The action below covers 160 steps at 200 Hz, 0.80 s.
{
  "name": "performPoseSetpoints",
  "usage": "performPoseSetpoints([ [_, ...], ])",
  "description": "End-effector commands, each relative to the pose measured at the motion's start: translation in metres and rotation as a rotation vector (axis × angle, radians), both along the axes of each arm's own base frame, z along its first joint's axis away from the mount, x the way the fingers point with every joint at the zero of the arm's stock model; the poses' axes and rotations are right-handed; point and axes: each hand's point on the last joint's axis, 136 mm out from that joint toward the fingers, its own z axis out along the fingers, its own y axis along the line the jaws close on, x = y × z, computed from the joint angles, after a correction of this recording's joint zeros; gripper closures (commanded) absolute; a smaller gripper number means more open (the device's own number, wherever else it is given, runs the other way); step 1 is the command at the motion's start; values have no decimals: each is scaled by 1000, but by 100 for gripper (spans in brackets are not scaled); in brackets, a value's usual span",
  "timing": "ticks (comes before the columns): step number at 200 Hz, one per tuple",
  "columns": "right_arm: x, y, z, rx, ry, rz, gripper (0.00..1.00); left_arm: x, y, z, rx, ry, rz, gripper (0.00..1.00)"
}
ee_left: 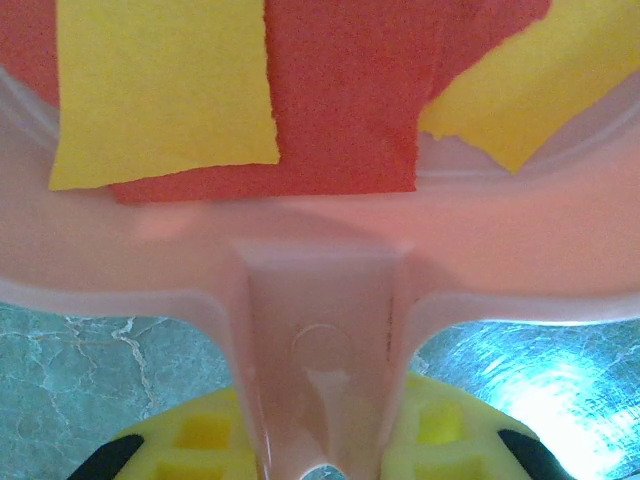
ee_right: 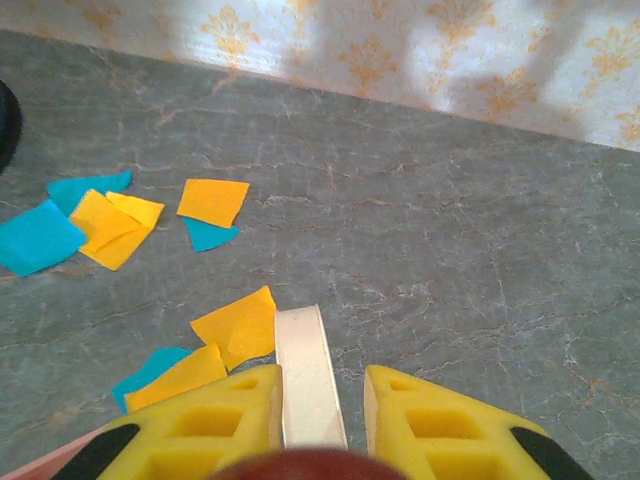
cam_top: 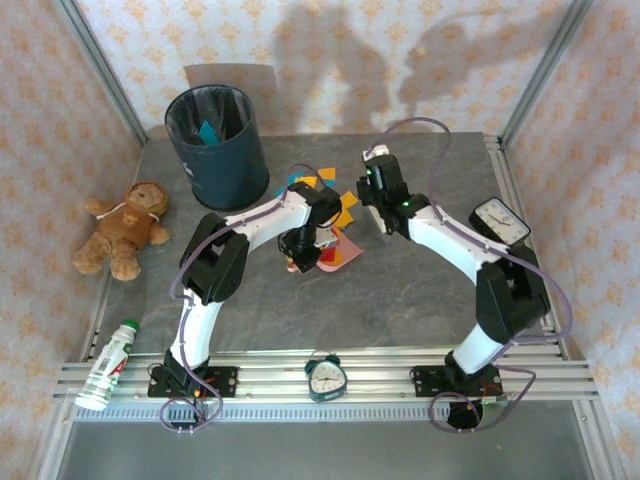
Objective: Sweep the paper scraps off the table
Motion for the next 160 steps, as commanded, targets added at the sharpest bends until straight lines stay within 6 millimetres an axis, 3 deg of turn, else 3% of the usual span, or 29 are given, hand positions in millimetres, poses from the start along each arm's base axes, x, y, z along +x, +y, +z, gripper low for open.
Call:
performPoseSetpoints([
  [1, 19, 4, 23, 5, -58, -7, 100, 1, 7, 5, 15, -18, 29, 100],
  [57, 11, 41, -4, 21, 74, 186, 100, 2, 30, 2, 41, 0, 104, 100],
  [118, -17, 62, -17, 11, 157, 341, 100, 7, 26, -2, 38, 20, 90, 100],
  [160, -41, 74, -12, 50, 185, 423, 100, 10, 22, -3, 39, 35, 68, 100],
])
